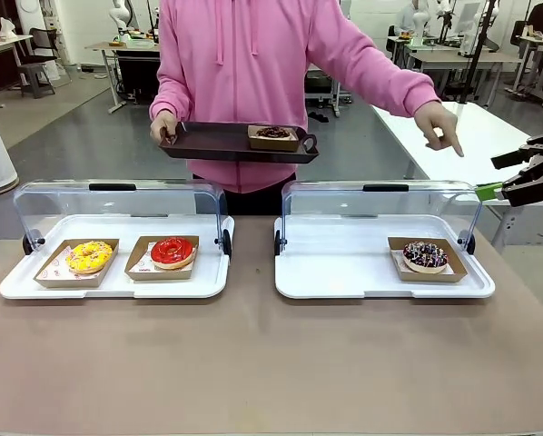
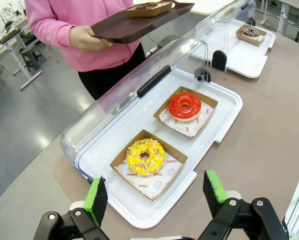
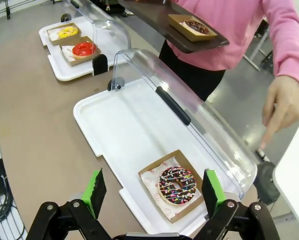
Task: Provide the desired donut to the person.
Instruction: Pick up and lift the Paper togo box containing the Donut pointed at by the person.
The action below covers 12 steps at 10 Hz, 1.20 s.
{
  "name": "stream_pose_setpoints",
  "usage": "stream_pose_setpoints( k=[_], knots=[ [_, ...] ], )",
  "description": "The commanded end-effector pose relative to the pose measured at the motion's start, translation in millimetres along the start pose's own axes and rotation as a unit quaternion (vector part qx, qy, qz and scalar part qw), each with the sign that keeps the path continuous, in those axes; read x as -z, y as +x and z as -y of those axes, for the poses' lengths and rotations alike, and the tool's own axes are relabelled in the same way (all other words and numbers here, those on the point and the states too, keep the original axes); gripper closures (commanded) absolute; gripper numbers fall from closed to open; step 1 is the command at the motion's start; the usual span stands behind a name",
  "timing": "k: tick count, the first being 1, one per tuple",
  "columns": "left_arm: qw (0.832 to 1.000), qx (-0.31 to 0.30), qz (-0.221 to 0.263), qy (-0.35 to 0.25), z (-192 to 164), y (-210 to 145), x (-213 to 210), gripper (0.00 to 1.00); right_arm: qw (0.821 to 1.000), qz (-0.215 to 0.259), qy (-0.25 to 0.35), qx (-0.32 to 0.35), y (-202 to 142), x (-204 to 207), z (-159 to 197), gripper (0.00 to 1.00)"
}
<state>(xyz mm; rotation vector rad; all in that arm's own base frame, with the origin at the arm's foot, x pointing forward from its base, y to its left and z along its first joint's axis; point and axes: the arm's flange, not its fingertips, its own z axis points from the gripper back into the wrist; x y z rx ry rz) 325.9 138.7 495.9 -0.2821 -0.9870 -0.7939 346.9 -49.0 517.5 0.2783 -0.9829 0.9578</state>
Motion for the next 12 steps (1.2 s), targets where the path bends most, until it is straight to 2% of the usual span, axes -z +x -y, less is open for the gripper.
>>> stream_pose_setpoints(
  k=[1,12],
  knots=[
    [1.000,0.004,0.005,-0.004,-1.3,-1.6,0.1,0.00,1.000,-0.001,0.003,0.002,-1.5,-0.4,-0.2,0.00],
    [1.000,0.004,0.005,-0.004,-1.3,-1.6,0.1,0.00,1.000,-0.001,0.003,0.002,-1.5,-0.4,-0.2,0.00]
  ],
)
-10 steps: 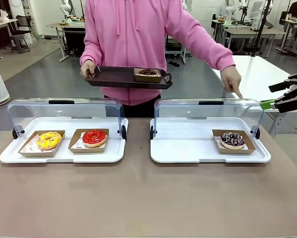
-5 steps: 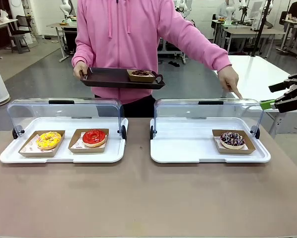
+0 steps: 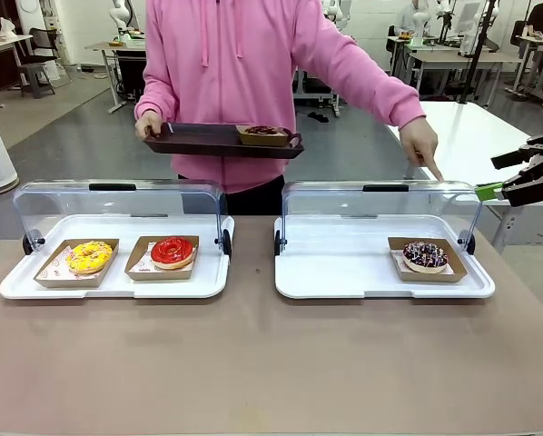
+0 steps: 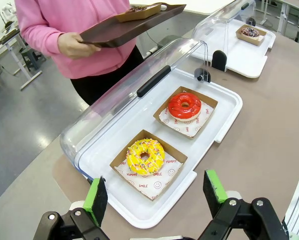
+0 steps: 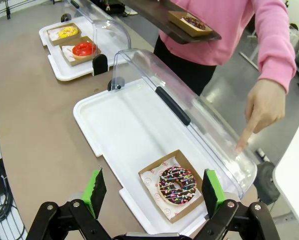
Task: Provide the desired donut to the person.
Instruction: Pick up and lift the Paper togo box containing the Donut pointed at by the person.
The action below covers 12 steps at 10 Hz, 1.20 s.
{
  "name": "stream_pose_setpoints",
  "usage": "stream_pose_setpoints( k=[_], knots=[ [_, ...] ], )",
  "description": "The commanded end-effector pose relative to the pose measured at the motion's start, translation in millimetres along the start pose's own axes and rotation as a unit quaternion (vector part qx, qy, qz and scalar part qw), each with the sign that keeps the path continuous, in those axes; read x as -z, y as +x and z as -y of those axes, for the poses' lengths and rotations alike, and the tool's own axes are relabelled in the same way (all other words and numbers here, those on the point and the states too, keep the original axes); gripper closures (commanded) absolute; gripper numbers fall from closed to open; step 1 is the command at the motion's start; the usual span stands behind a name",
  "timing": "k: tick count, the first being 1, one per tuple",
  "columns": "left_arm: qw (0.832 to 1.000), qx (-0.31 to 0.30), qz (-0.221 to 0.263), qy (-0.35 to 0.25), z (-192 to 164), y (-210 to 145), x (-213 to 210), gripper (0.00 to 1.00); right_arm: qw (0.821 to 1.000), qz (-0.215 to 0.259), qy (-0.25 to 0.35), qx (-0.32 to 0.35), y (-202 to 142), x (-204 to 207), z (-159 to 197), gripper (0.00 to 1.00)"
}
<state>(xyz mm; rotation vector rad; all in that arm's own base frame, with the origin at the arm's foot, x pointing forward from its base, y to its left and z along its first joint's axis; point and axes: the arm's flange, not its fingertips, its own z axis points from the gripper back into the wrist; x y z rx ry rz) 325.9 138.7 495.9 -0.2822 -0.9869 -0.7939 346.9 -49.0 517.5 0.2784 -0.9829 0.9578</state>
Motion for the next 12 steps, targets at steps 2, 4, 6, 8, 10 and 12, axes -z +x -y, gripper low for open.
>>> stream_pose_setpoints(
  k=[2,4,6,8,10,12],
  knots=[
    [1.000,0.004,0.005,-0.004,-1.3,-1.6,0.1,0.00,1.000,-0.001,0.003,0.002,-1.5,-0.4,-0.2,0.00],
    [1.000,0.004,0.005,-0.004,-1.3,-1.6,0.1,0.00,1.000,-0.001,0.003,0.002,-1.5,-0.4,-0.2,0.00],
    [1.000,0.004,0.005,-0.004,-1.3,-1.6,0.1,0.00,0.997,-0.053,0.029,-0.055,15.4,-6.1,-3.8,0.00],
    [1.000,0.004,0.005,-0.004,-1.3,-1.6,0.1,0.00,0.958,-0.264,0.052,-0.098,40.9,24.0,-0.4,0.00],
    [1.000,0.004,0.005,-0.004,-1.3,-1.6,0.1,0.00,0.921,-0.351,0.094,-0.140,32.7,81.3,8.8,0.00],
    [1.000,0.004,0.005,-0.004,-1.3,-1.6,0.1,0.00,0.907,-0.369,0.112,-0.170,1.0,132.8,18.4,0.00]
  ],
)
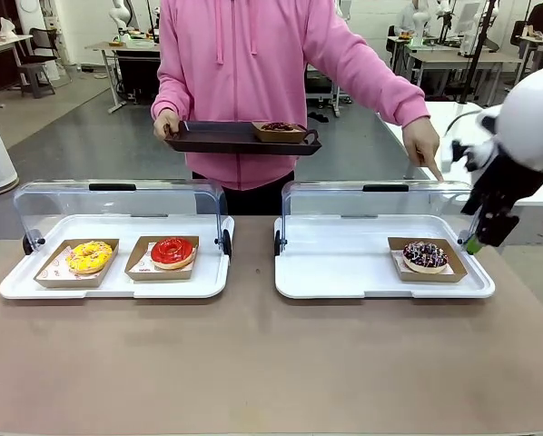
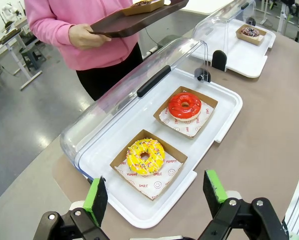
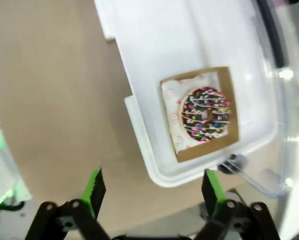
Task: Provide the desired donut to the person.
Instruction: Pick up and lift the Paper togo box containing the Donut pointed at by the person.
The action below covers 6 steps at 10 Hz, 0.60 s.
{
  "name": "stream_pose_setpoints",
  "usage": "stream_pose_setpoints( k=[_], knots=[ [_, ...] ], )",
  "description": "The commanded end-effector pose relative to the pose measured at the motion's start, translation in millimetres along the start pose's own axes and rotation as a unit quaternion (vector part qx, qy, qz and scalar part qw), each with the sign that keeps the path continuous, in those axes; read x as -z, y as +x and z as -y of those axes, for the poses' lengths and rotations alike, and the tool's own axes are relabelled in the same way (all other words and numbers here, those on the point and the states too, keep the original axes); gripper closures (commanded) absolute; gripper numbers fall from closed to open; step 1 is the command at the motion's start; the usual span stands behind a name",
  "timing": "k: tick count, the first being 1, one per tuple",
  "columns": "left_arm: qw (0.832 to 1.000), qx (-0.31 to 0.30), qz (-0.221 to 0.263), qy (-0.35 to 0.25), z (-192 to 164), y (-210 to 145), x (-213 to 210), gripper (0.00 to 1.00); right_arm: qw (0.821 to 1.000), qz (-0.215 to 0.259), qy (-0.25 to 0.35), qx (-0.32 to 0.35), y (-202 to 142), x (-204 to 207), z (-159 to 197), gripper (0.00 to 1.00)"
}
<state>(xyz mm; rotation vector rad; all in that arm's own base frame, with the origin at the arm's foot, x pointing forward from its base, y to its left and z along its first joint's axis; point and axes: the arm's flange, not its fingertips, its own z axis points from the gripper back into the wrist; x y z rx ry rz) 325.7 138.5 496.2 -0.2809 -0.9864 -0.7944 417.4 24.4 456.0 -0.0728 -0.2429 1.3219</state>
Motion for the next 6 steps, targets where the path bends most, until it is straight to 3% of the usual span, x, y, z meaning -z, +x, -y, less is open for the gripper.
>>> stream_pose_setpoints(
  k=[1,6],
  knots=[
    [1.000,0.003,0.006,-0.004,-1.5,-1.9,0.3,0.00,0.998,0.000,0.026,-0.051,-6.7,36.9,25.5,0.00],
    [1.000,0.003,0.006,-0.004,-1.5,-1.9,0.3,0.00,0.996,0.004,0.042,-0.084,-25.4,105.2,42.7,0.00]
  ],
)
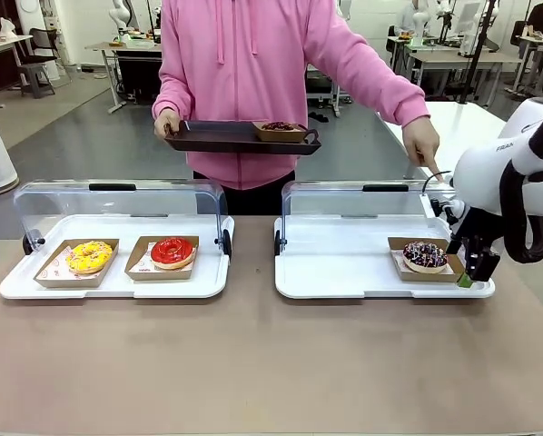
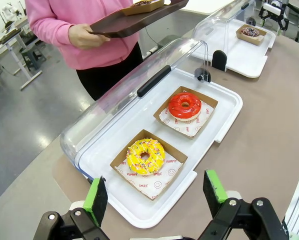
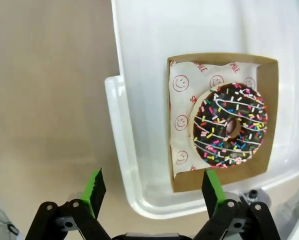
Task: Provide the desired donut to the person.
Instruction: Pick up and lift the Paper togo box containing the Donut pointed at by the person.
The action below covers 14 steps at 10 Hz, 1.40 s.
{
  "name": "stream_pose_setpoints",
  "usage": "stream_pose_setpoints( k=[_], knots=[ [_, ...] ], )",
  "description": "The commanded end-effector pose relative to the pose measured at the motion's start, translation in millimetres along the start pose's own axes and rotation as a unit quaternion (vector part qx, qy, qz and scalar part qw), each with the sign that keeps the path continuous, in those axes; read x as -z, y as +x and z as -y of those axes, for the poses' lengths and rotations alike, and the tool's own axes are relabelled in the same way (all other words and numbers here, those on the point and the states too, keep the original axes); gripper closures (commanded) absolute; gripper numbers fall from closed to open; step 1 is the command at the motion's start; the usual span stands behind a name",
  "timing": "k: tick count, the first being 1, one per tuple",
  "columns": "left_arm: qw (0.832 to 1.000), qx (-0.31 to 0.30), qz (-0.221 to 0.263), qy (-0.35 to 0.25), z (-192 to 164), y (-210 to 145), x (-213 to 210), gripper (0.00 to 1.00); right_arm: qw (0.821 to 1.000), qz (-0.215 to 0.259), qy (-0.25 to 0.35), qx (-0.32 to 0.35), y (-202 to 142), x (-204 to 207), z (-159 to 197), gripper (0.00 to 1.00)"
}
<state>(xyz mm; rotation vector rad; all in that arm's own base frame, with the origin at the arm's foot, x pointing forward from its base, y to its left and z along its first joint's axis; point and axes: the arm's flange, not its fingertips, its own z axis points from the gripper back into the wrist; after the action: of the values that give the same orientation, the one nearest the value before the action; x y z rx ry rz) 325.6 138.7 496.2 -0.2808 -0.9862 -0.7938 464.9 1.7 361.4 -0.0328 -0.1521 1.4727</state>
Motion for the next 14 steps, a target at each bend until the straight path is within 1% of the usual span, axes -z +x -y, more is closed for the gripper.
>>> stream_pose_setpoints(
  k=[1,2,3,5,7,9,10,11,12,14],
  knots=[
    [1.000,0.004,0.006,-0.004,-1.4,-1.8,0.4,0.00,0.999,0.029,-0.020,-0.013,-4.0,11.9,13.9,0.00],
    [1.000,0.004,0.006,-0.004,-1.4,-1.8,0.4,0.00,0.999,0.035,-0.017,-0.007,-5.2,19.6,18.2,0.00],
    [1.000,0.004,0.006,-0.004,-1.4,-1.8,0.4,0.00,1.000,0.015,-0.011,-0.003,-6.9,25.3,20.5,0.00],
    [1.000,0.004,0.006,-0.004,-1.4,-1.8,0.4,0.00,1.000,0.006,-0.029,0.003,-9.7,25.9,23.1,0.00],
    [1.000,0.004,0.006,-0.004,-1.4,-1.8,0.4,0.00,1.000,0.009,-0.019,-0.001,-12.2,27.0,24.7,0.00],
    [1.000,0.004,0.006,-0.004,-1.4,-1.8,0.4,0.00,1.000,-0.001,-0.019,0.006,-19.1,29.4,27.3,0.00],
    [1.000,0.004,0.006,-0.004,-1.4,-1.8,0.4,0.00,1.000,-0.006,-0.013,0.007,-21.3,31.6,28.5,0.56],
    [1.000,0.004,0.006,-0.004,-1.4,-1.8,0.4,0.00,1.000,-0.007,-0.016,0.004,-22.1,32.5,30.1,0.58],
    [1.000,0.004,0.006,-0.004,-1.4,-1.8,0.4,0.00,1.000,-0.009,-0.010,-0.004,-22.5,34.3,31.5,1.00],
    [1.000,0.004,0.006,-0.004,-1.4,-1.8,0.4,0.00,1.000,-0.010,-0.008,-0.011,-20.5,38.6,34.3,1.00]
  ],
)
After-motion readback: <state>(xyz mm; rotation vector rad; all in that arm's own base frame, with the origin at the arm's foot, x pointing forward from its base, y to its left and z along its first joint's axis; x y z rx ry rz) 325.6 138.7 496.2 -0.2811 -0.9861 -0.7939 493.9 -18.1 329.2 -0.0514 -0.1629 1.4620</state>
